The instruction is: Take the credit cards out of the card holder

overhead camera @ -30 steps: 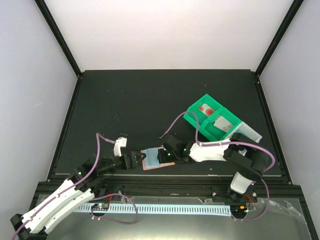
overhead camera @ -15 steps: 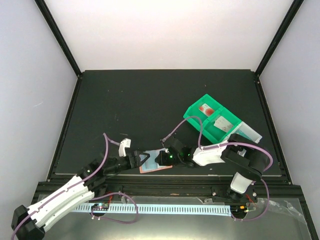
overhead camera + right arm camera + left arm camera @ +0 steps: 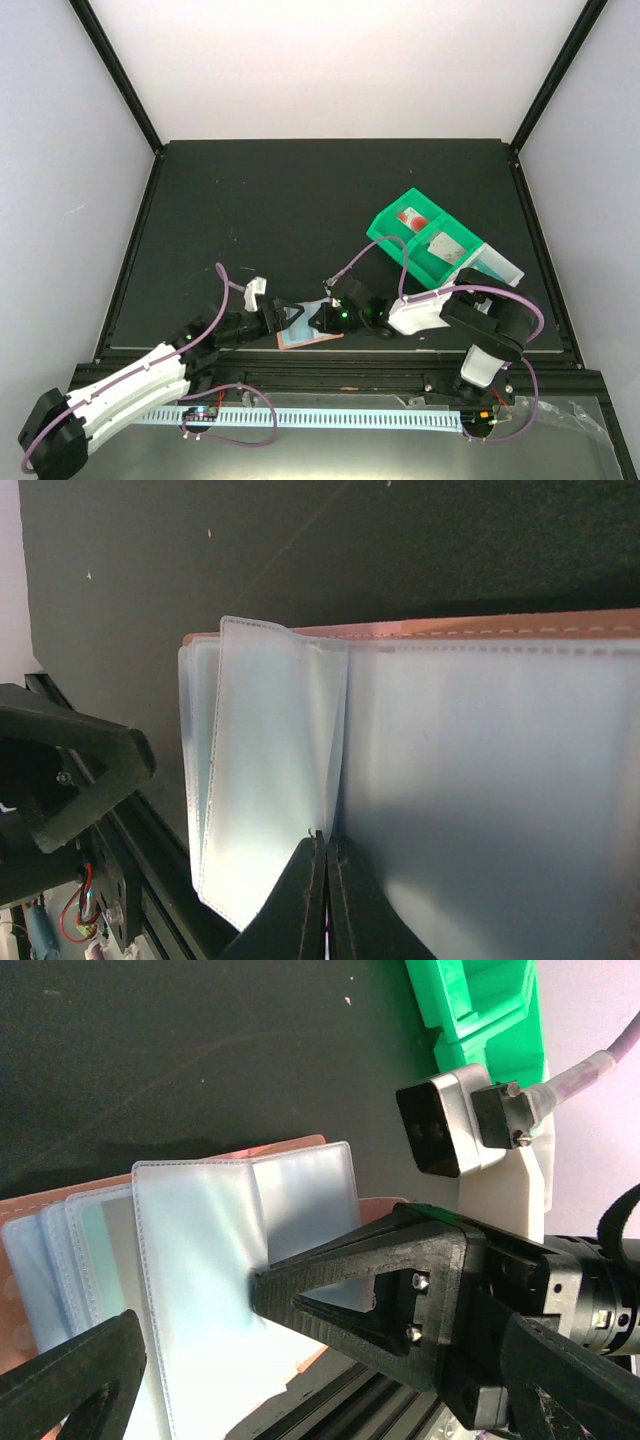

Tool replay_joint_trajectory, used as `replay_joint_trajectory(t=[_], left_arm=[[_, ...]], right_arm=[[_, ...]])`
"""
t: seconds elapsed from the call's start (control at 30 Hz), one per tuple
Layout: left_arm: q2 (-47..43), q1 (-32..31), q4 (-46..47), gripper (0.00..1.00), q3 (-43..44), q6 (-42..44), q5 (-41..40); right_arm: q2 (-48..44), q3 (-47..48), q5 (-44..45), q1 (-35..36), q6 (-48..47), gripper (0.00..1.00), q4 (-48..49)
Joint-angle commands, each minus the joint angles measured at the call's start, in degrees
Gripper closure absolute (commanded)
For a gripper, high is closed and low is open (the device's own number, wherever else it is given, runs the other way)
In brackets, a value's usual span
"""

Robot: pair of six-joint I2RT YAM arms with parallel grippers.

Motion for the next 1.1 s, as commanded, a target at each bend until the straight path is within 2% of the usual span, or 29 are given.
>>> replay_joint_trajectory(t=[0.0,0.43,0.77,0.93,1.07], left_arm=[[0.95,0.40,3.63,0.01,-0.51,-1.17,-0.70],[5.07,0.49,5.58,0.01,-1.20,-3.58,-0.96],[10.70,0.48,8.55,0.01,0.07,-4.24,2.38],[12.13,0.49,14.50,0.01,-0.04,-7.28,6.40],[12.55,0.49,12.94,0.01,1.71,-6.87,6.87]], right_arm=[[0.24,-0.73,-0.45,0.31,1.21,0.99,3.75],[0.32,-1.75,-0.69,0.31,2.27,0.99,6.04],[0.84,-1.83,-0.71,0.22,2.61,0.99,6.90],[0.90,-2.19,-0.63,0.22,3.06,0.99,7.61],[0.81,-2.19,-0.62,0.13,3.32,0.99,7.92]])
